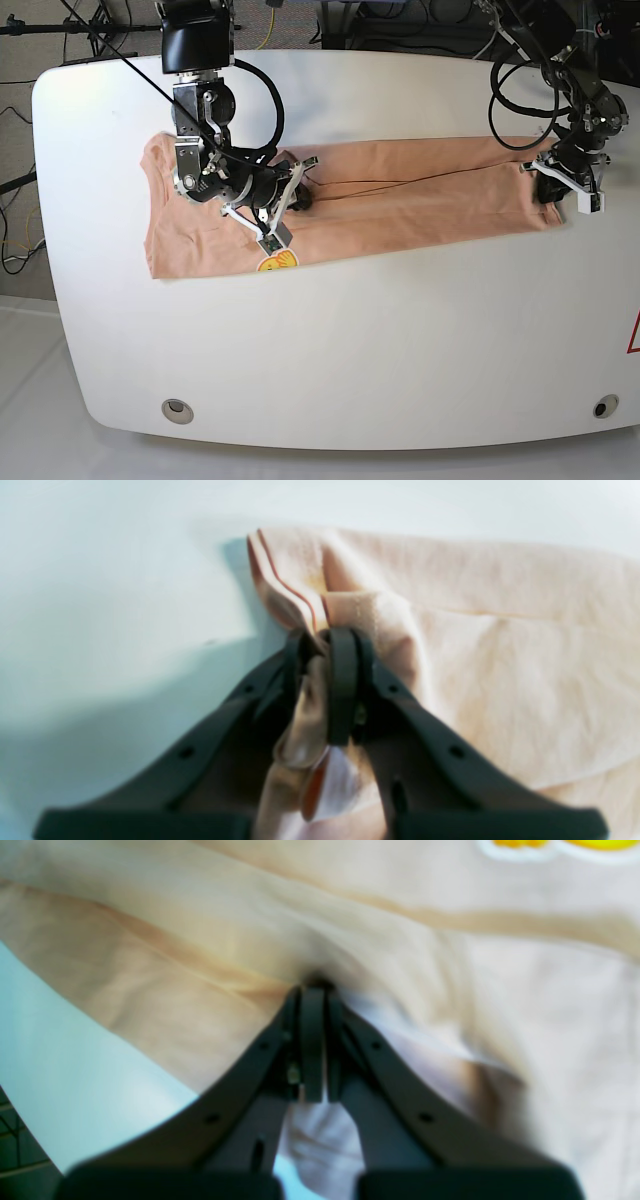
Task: Fold the T-shirt properly
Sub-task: 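Carry the strip end with the left gripper toward the right gripper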
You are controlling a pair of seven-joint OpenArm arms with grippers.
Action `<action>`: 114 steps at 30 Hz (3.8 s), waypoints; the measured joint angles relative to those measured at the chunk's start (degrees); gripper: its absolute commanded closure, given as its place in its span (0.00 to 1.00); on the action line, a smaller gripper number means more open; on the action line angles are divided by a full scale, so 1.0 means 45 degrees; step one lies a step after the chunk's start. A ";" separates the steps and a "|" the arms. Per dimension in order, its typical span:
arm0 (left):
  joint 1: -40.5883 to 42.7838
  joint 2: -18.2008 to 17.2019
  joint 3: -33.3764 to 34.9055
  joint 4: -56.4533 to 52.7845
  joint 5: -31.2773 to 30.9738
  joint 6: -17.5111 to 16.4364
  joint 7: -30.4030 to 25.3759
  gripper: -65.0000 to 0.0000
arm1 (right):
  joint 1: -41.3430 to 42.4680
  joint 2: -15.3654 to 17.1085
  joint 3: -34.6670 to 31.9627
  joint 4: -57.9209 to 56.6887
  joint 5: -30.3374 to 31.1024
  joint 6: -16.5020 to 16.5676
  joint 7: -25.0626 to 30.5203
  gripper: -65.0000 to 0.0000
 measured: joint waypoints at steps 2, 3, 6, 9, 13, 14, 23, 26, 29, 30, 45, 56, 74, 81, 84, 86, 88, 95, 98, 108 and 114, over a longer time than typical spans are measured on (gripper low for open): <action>0.0010 0.0010 0.0131 0.0010 -0.0175 -0.0044 0.0024 0.93 | -0.0010 0.0000 0.0000 0.0000 0.0000 0.0000 0.0000 1.00; 0.0010 0.0015 0.0141 0.0010 -0.0194 -0.0049 0.0034 0.93 | -0.0010 -0.0005 0.0000 0.0000 0.0000 0.0000 -0.0005 1.00; 0.0000 0.0073 0.0136 0.0010 -0.0257 -0.0083 0.0044 0.93 | -0.0005 -0.0005 0.0000 0.0000 0.0005 0.0000 0.0000 1.00; -0.0010 0.0102 0.0141 0.0010 -0.0267 -0.0087 0.0044 0.93 | -0.0005 -0.0005 0.0000 0.0000 0.0005 0.0000 0.0000 1.00; -0.0034 0.0102 0.0136 0.0010 -0.0262 -0.0121 0.0097 0.93 | -0.0010 0.0000 0.0000 0.0000 0.0000 0.0000 0.0000 1.00; -0.0039 0.0097 0.0136 0.0015 -0.0262 -0.0121 0.0131 0.93 | -0.0010 0.0000 0.0000 0.0000 0.0000 0.0000 -0.0005 1.00; 0.0000 0.0325 0.0287 0.1375 0.0418 -0.0117 0.1287 0.93 | -0.0005 -0.0010 -0.0005 0.0000 0.0005 0.0000 0.0000 1.00; 0.0165 0.0461 0.0311 0.2035 0.0680 -0.0112 0.1778 0.93 | -0.0010 -0.0039 0.0000 0.0000 0.0000 0.0000 0.0000 1.00; 0.0253 0.0525 0.0486 0.2438 0.0913 -0.0112 0.2030 0.93 | -0.0010 -0.0044 0.0000 0.0000 0.0000 0.0000 -0.0005 1.00; 0.0267 0.0559 0.0578 0.2565 0.0996 -0.0053 0.2137 0.93 | -0.0010 -0.0044 0.0000 0.0000 0.0000 0.0000 0.0000 1.00; 0.0019 0.0850 0.1078 0.4187 0.1180 -0.0078 0.4070 0.93 | -0.0015 -0.0005 -0.0651 0.0005 -0.0044 -0.0049 -0.0010 1.00; -0.0243 0.1229 0.1540 0.5319 0.1137 -0.0083 0.4697 0.93 | -0.0083 -0.0068 -0.1214 -0.0029 0.0000 -0.0049 0.0010 1.00; -0.1122 0.1763 0.2157 0.6067 0.1030 -0.0097 0.6217 0.93 | 0.0097 -0.0136 -0.1078 -0.1282 0.0486 -0.0029 0.0806 1.00; -0.1433 0.1957 0.2579 0.6173 0.1146 -0.0078 0.6849 0.93 | 0.0097 -0.0126 -0.1083 -0.1331 0.0481 -0.0005 0.0962 1.00; -0.1564 0.2307 0.2594 0.6256 0.1141 -0.0078 0.6868 0.93 | 0.0092 -0.0136 -0.1098 -0.1336 0.0486 -0.0005 0.0976 1.00; -0.1632 0.2482 0.2671 0.6266 0.1141 -0.0083 0.6878 0.93 | 0.0097 -0.0136 -0.1098 -0.1336 0.0486 -0.0005 0.0971 1.00; -0.1656 0.2574 0.2895 0.6266 0.1141 -0.0078 0.6941 0.93 | 0.0097 -0.0136 -0.1117 -0.1336 0.0486 -0.0034 0.0971 1.00; -0.1749 0.2958 0.3677 0.6314 0.1146 -0.0078 0.6965 0.93 | 0.0092 -0.0160 -0.1166 -0.1336 0.0680 -0.1224 0.0962 1.00; -0.1719 0.2987 0.4182 0.6314 0.1151 -0.0083 0.6975 0.93 | 0.0092 -0.0165 -0.1180 -0.1336 0.0724 -0.1404 0.0967 1.00; -0.1729 0.2953 0.5280 0.6674 0.1146 -0.0078 0.6970 0.93 | 0.0136 -0.0102 -0.1904 -0.1311 0.0573 -0.1719 0.1030 1.00; -0.1753 0.2953 0.6261 0.6683 0.1137 -0.0083 0.6970 0.93 | 0.0185 -0.0107 -0.1919 -0.1501 0.0699 -0.1681 0.1137 1.00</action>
